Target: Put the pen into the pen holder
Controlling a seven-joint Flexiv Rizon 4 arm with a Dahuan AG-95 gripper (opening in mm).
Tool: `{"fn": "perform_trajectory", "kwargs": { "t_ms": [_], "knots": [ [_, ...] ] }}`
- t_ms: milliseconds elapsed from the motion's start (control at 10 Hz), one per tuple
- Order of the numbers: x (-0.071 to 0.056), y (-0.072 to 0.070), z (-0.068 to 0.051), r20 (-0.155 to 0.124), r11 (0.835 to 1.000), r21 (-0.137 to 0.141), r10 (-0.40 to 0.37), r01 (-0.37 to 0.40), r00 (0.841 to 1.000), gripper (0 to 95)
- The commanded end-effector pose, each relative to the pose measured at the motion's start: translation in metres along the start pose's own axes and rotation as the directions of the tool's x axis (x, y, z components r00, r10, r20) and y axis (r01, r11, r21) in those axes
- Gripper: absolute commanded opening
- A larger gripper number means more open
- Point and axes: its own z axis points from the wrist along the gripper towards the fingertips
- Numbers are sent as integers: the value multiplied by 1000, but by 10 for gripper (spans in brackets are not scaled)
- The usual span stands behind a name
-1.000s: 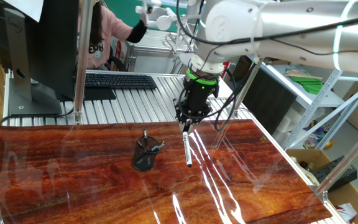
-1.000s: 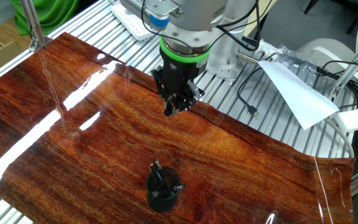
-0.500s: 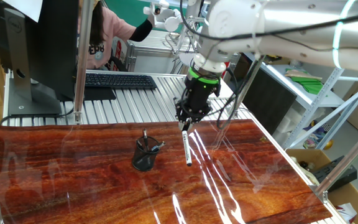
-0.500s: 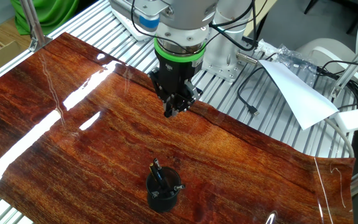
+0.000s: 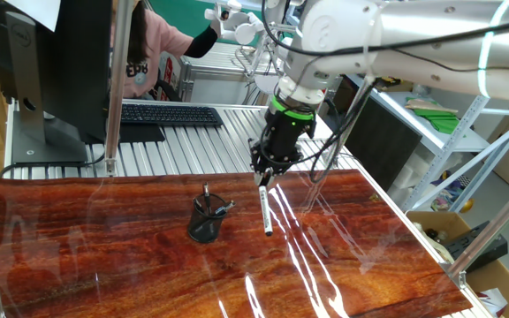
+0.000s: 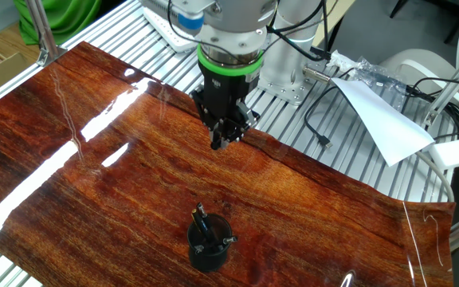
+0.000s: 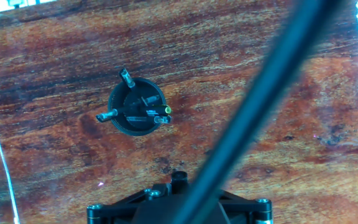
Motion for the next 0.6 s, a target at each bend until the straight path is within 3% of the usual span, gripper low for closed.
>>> {"fn": "perform_trajectory", "kwargs": {
  "t_ms": [100,500,600],
  "knots": [
    [3,-1,-1,1,1000,-6,3,-3,1000,0],
    [4,4,-4,5,1000,-4,12,-12,1000,0],
    [5,7,-7,21,1000,-4,15,-15,1000,0]
  ]
}}
